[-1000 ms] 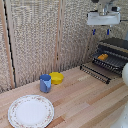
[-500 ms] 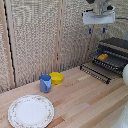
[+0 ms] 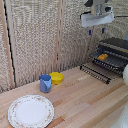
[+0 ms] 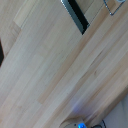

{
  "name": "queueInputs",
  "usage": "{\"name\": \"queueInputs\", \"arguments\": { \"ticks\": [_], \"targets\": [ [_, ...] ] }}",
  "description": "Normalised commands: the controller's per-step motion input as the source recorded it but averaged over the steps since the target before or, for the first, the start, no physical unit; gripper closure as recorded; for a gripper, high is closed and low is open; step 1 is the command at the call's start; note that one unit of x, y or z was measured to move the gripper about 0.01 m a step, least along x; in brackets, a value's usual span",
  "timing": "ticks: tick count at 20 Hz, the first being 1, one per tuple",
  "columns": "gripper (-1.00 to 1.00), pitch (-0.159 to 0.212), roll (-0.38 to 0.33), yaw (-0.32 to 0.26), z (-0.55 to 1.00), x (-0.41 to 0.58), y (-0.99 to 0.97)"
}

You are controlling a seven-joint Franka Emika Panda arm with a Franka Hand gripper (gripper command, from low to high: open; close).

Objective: Kindly employ your clamp to softly take hold of the bread. Delicately rest it on the oven pan, verifying that it is even on the surface. Using your clamp and attentiveness, smoothly glide the pan into the oven and along the appropriate brackets, securing it in position.

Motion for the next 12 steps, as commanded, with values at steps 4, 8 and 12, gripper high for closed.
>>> {"name": "queueInputs", "arguments": {
  "ticks": [4, 8, 12],
  "targets": [
    [-1.0, 0.119, -0.24, 0.041, -0.28, -0.553, 0.48],
    [-1.0, 0.114, -0.313, 0.081, -0.13, -0.687, 0.18],
    [-1.0, 0.079, -0.278, 0.168, -0.15, -0.561, 0.0]
  ]
}}
